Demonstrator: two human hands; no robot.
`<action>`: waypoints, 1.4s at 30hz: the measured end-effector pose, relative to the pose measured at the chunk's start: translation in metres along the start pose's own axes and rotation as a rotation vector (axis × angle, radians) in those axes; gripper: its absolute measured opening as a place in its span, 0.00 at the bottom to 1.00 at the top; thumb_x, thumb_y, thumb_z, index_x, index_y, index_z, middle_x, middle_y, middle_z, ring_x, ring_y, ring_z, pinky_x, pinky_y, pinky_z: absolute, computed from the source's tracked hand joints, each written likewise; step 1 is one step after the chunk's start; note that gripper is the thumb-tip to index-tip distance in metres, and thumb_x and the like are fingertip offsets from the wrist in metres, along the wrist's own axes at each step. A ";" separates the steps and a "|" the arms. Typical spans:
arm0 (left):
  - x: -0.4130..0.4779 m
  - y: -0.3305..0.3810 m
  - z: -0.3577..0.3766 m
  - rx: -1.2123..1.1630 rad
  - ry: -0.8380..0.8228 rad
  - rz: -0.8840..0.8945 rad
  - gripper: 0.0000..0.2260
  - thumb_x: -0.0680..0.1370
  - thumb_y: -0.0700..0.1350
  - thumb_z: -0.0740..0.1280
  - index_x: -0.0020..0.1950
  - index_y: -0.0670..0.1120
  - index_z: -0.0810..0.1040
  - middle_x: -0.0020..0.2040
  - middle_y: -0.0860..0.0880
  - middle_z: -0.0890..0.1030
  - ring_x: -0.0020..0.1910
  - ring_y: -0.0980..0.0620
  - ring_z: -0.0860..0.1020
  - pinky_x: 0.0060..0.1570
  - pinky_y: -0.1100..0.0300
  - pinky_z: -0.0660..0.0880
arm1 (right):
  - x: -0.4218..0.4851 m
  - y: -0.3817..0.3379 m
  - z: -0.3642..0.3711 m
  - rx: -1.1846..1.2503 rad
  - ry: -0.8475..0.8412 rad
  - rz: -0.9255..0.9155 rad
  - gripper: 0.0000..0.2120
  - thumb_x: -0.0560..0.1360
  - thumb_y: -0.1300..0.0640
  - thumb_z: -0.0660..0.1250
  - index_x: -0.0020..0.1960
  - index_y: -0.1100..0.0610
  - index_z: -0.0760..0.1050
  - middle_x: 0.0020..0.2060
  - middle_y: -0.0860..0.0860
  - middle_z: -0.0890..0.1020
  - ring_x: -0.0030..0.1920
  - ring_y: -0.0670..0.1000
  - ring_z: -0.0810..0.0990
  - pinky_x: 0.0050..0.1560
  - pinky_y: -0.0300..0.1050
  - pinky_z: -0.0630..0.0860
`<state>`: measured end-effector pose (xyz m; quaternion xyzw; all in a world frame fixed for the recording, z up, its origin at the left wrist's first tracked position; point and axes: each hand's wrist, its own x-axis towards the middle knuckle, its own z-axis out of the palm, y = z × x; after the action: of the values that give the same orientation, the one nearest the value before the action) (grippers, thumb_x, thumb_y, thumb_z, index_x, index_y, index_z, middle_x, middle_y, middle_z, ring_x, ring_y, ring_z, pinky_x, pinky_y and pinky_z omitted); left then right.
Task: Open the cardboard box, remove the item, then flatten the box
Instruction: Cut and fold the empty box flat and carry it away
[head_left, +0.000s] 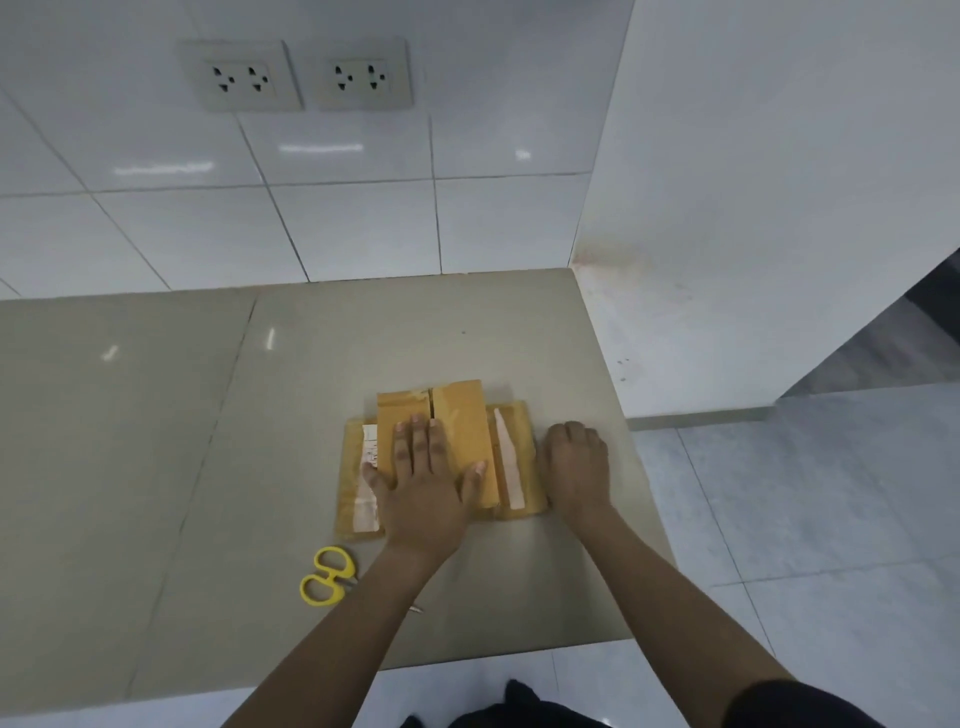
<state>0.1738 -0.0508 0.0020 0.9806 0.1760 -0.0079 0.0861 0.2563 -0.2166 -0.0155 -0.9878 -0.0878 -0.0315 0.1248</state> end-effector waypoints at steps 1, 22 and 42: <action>0.000 -0.001 0.000 0.003 -0.006 0.000 0.38 0.75 0.67 0.38 0.78 0.46 0.52 0.80 0.46 0.54 0.79 0.46 0.48 0.68 0.30 0.50 | -0.002 -0.001 0.002 -0.028 0.003 -0.001 0.08 0.75 0.61 0.62 0.47 0.65 0.77 0.45 0.62 0.81 0.47 0.62 0.78 0.51 0.54 0.73; -0.005 -0.029 -0.063 -1.223 -0.022 -0.217 0.29 0.82 0.52 0.55 0.78 0.55 0.42 0.80 0.56 0.47 0.78 0.54 0.49 0.77 0.48 0.51 | -0.031 -0.100 -0.044 0.559 -0.115 0.052 0.31 0.72 0.49 0.64 0.71 0.54 0.59 0.69 0.55 0.66 0.64 0.58 0.71 0.59 0.51 0.72; -0.002 -0.080 -0.064 -1.283 -0.090 -0.408 0.17 0.77 0.40 0.54 0.59 0.48 0.77 0.50 0.46 0.81 0.46 0.46 0.78 0.44 0.53 0.77 | -0.028 -0.081 -0.055 -0.336 0.051 -0.349 0.22 0.78 0.41 0.52 0.44 0.51 0.81 0.72 0.55 0.69 0.76 0.58 0.56 0.71 0.71 0.38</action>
<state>0.1432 0.0335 0.0519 0.6812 0.3237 0.0412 0.6554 0.2116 -0.1576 0.0545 -0.9634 -0.2476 -0.0916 -0.0465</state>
